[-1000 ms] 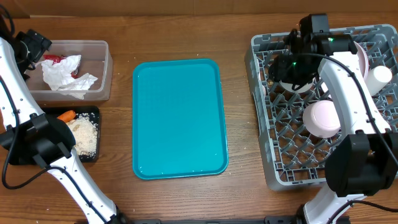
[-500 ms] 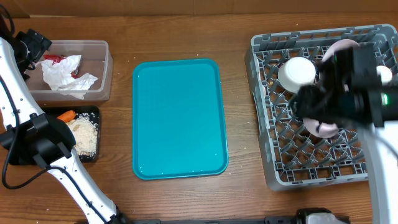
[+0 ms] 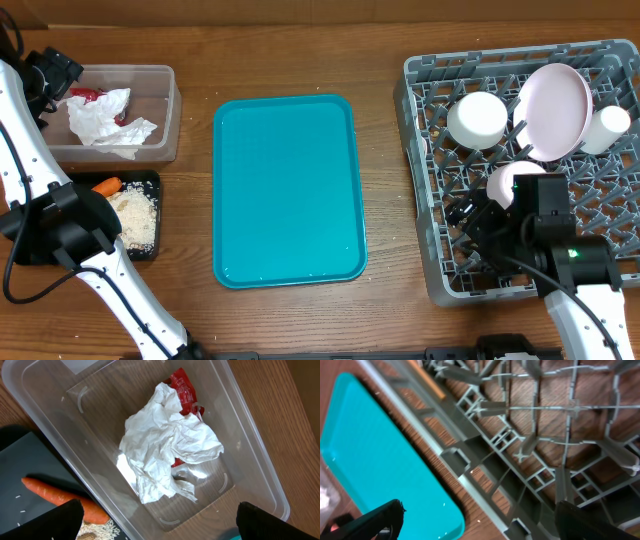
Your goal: Sort waste into correct bins and load items into the dishwasher rack
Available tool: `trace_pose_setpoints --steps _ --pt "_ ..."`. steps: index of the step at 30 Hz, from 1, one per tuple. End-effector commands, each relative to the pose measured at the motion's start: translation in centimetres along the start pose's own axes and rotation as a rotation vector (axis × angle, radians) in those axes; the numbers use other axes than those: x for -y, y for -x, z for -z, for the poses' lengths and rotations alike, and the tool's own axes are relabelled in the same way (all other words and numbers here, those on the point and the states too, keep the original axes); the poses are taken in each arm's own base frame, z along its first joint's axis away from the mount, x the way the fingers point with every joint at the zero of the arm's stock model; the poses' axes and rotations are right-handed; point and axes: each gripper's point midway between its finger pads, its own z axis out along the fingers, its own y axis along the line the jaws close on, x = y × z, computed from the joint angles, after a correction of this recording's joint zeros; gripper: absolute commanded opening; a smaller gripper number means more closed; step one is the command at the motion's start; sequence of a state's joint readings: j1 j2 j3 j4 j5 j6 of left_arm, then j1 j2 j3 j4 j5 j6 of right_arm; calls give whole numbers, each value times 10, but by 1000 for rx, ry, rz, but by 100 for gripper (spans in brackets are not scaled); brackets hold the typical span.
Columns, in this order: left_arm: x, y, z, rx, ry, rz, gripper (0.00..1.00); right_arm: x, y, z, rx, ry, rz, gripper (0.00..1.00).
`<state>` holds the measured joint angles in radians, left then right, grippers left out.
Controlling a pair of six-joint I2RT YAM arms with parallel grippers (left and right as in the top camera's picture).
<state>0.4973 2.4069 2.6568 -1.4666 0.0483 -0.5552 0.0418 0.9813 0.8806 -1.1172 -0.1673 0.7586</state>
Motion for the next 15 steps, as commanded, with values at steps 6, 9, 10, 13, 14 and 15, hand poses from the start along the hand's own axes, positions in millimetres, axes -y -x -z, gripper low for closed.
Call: trace_pose_setpoints --steps 6,9,10,13,14,15 --pt "0 0 1 4 4 -8 100 2 12 -14 14 -51 105 100" --pt "0 0 1 4 4 -8 100 -7 21 -18 59 -5 119 100" --pt "0 0 1 4 4 -8 100 -9 22 -21 73 16 134 100" --pt "0 0 1 4 4 -8 100 -14 21 -26 154 133 187 100" --pt "0 0 1 4 4 -8 100 -14 19 -30 217 212 207 100" --pt "0 0 1 4 4 -8 100 -15 18 -32 256 261 220 100"
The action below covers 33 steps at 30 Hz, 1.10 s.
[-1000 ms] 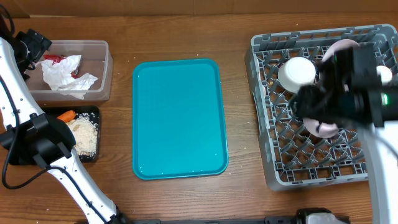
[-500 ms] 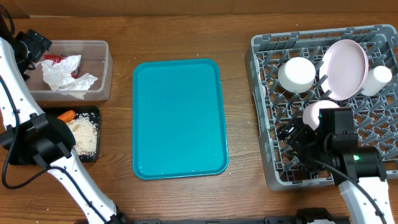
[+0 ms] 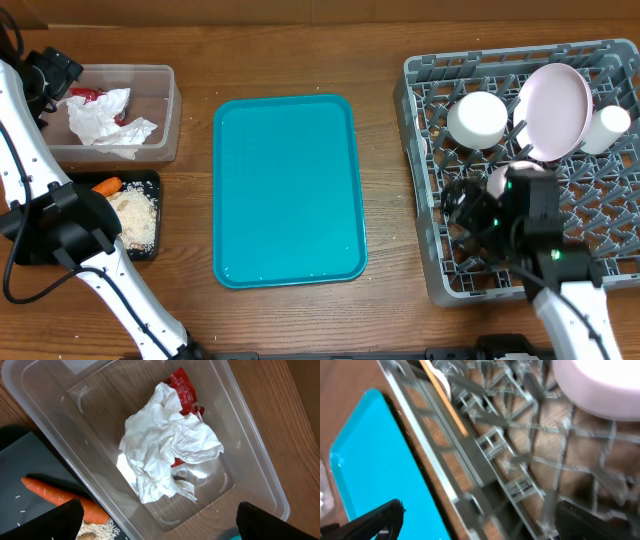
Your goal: Sort waste into correct bins and load items into the dishwasher rack
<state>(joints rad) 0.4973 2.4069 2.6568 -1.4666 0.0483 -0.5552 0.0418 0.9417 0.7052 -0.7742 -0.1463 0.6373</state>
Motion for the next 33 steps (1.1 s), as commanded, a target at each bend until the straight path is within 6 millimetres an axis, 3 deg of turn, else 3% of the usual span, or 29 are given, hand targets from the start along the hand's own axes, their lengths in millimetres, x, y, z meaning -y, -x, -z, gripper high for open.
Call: trace_pose_setpoints --steps 1,4,6,12,20,28,33 --pt "0 0 1 4 4 -8 100 -4 -9 -1 150 183 84 100" --pt "0 0 1 4 4 -8 100 -29 -13 10 313 420 326 100" --pt "0 0 1 4 4 -8 100 -36 -14 19 390 481 407 100" --pt "0 0 1 4 4 -8 100 -19 -3 29 586 442 420 100" --pt "0 0 1 4 4 -8 100 -9 0 28 702 458 416 100" --pt "0 0 1 4 4 -8 100 -19 18 59 905 480 473 100" --pt "0 0 1 4 4 -8 100 -3 17 43 869 370 509 100"
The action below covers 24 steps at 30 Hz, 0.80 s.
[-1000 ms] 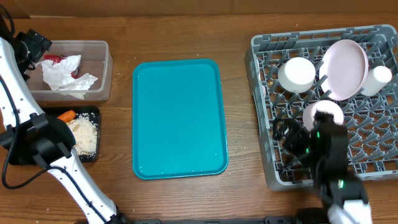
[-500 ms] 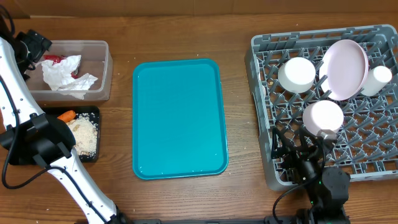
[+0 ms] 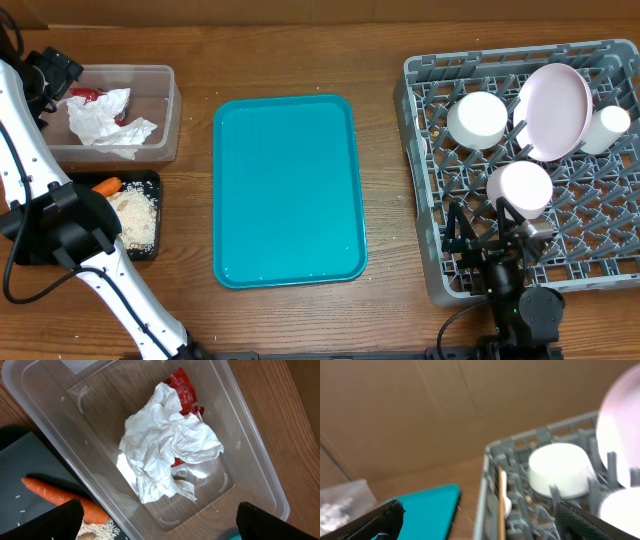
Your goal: Sort waste into correct bins and load items into the dishwasher rack
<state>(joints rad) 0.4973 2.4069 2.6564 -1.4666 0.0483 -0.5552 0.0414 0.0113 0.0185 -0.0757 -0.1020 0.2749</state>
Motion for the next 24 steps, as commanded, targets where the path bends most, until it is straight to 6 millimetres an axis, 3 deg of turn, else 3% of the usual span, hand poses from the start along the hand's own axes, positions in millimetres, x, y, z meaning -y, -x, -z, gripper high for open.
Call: trace_pose_setpoints --steps 1,6,24 --pt "0 0 1 5 4 -8 100 9 -1 0 8 -47 89 100" --pt "0 0 1 5 4 -8 100 11 -1 0 7 -57 176 100" --pt "0 0 1 5 4 -8 100 18 1 1 15 -98 177 100"
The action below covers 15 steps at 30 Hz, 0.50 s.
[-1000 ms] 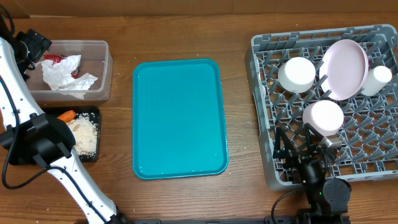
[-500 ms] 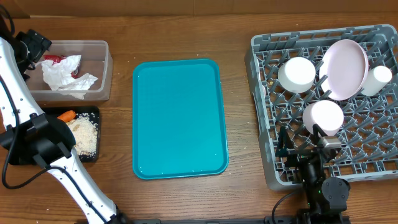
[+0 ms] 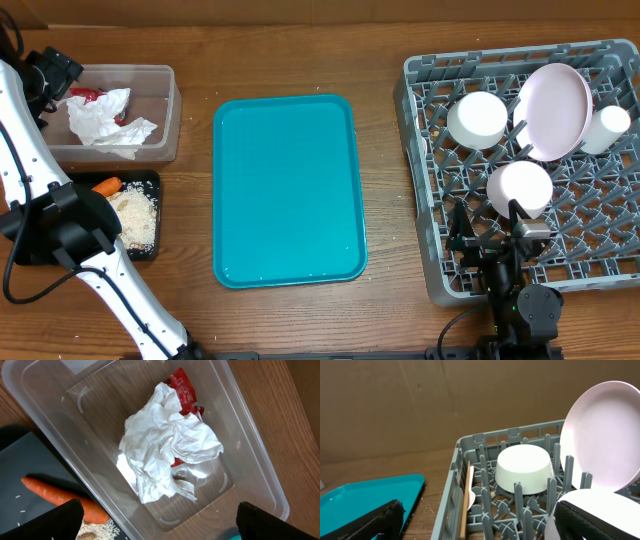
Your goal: Sort waste into correct bins and load items into the dishwasher rack
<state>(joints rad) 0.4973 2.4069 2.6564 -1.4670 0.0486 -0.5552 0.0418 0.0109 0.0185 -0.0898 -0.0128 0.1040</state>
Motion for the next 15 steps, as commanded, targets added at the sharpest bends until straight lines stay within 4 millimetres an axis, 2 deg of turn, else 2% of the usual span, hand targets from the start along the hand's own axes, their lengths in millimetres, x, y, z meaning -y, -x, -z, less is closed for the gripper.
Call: trace_pose_setpoints --steps 1,10,15 --pt "0 0 1 5 4 -8 100 2 -1 0 5 -9 7 100" --pt "1 0 1 6 4 -9 100 2 -1 0 6 -10 7 100" --pt "10 -6 4 6 -5 -29 100 2 -1 0 5 -9 7 100"
